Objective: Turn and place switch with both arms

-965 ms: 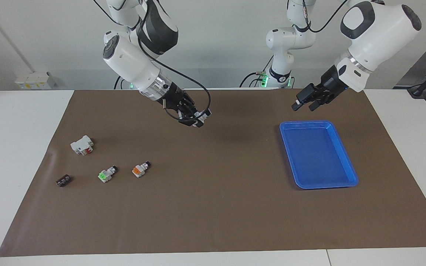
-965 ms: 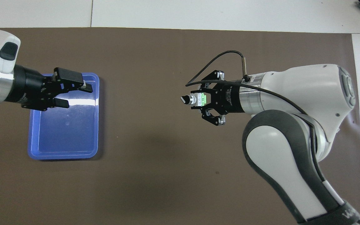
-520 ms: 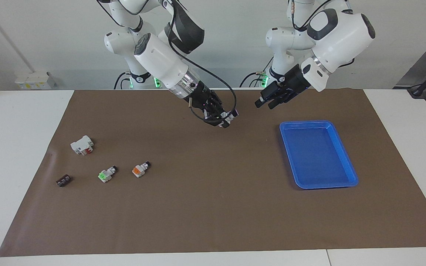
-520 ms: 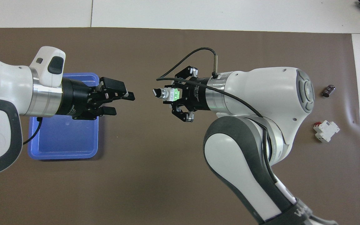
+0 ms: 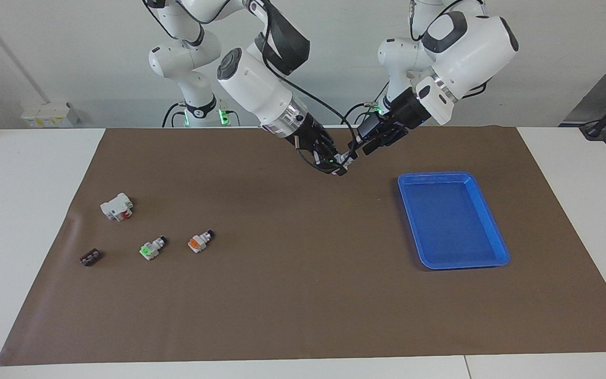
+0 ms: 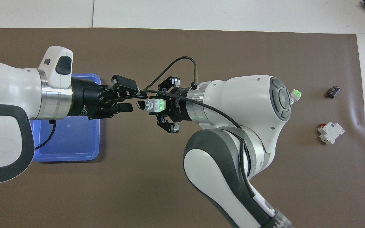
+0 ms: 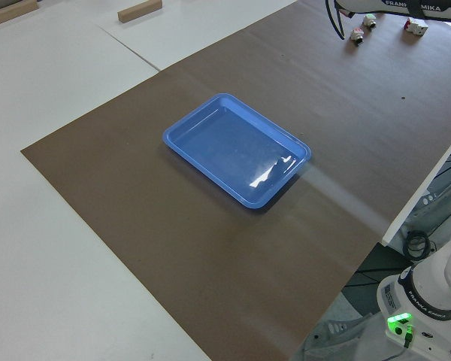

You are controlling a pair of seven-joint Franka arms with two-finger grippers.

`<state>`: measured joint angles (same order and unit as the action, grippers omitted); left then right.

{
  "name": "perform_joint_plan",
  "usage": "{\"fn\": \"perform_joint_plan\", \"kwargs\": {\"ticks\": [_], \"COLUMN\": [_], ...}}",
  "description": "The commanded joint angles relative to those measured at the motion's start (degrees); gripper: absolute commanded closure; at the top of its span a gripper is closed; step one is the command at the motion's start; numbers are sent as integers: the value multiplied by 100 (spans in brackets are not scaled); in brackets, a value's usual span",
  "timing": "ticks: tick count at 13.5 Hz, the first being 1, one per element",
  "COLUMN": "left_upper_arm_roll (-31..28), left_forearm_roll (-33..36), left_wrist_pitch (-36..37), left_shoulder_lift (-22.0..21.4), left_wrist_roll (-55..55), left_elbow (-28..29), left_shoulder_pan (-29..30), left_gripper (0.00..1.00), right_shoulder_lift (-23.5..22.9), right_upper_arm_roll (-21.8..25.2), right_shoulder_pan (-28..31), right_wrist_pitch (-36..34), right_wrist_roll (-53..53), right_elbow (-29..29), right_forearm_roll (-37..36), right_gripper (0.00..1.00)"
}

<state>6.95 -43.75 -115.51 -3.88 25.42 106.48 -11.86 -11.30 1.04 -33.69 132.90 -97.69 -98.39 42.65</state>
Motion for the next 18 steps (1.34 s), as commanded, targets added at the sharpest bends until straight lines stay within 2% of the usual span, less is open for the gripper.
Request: {"fn": "perform_joint_plan", "kwargs": {"ticks": [1, 8, 14, 18], "left_upper_arm_roll": [-53, -88, -97, -97], "left_forearm_roll": [-116, -142, -608, -651], "left_wrist_pitch": [71, 872, 635, 557], "left_shoulder_lift": [-95, -157, -148, -148], "left_wrist_roll": [-2, -2, 1236, 1571], "left_elbow": [163, 172, 172, 198], "left_shoulder_pan": [-10, 368, 404, 404], "left_gripper": [56, 64, 66, 73], "right_shoulder_lift": [-39, -13, 22, 31], "right_upper_arm_roll": [2, -7, 2, 2], "right_shoulder_pan": [-49, -41, -32, 21], "right_wrist_pitch": [35, -27, -54, 35], "right_wrist_roll": [-22, -22, -22, -75], "right_elbow": [83, 92, 83, 110], "right_forearm_roll": [94, 85, 76, 260], "right_gripper": [100, 100, 100, 100]}}
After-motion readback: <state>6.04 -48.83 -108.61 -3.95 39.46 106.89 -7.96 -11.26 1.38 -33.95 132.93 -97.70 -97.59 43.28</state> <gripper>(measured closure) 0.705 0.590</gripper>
